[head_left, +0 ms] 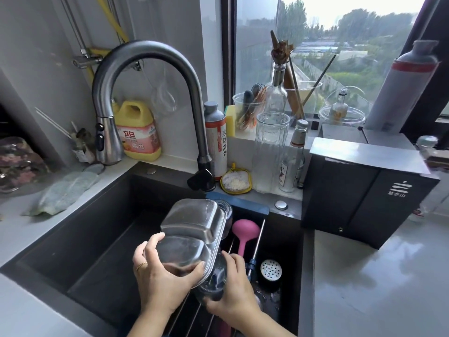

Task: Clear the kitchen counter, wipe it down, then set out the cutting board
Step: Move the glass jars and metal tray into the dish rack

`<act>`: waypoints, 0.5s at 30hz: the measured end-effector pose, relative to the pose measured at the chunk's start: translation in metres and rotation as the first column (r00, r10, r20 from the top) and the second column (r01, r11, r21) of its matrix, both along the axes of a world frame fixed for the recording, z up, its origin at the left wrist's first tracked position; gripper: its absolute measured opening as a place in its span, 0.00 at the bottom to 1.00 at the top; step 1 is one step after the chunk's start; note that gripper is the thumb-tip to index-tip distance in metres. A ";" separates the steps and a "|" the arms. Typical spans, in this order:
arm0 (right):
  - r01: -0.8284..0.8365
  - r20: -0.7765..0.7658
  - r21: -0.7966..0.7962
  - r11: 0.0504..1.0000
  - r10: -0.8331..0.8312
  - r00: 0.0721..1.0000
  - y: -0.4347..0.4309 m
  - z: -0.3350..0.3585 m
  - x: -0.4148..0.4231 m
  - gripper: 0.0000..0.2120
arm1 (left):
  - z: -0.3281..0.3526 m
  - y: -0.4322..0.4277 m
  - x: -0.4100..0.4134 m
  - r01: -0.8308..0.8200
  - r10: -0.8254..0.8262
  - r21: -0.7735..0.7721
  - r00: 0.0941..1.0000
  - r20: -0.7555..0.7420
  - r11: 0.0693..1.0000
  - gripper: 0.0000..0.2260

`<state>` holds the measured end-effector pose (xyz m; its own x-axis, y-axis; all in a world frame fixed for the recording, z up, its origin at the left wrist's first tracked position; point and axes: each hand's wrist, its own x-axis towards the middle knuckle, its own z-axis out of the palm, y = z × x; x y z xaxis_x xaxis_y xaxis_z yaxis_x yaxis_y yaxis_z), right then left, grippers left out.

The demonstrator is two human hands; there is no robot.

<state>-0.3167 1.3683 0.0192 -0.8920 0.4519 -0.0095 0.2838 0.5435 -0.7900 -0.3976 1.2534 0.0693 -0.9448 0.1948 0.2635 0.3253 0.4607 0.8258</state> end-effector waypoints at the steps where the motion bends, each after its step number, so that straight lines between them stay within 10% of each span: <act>1: 0.015 0.012 0.017 1.000 -0.015 1.000 0.000 -0.001 0.002 0.50 | 0.000 -0.001 0.000 0.007 -0.007 -0.001 1.000 -0.008 1.000 0.44; 15: 0.071 -0.066 -0.085 0.994 -0.077 0.995 -0.001 -0.006 0.024 0.53 | -0.023 0.037 0.008 0.139 -0.146 -0.068 0.984 -0.098 0.988 0.43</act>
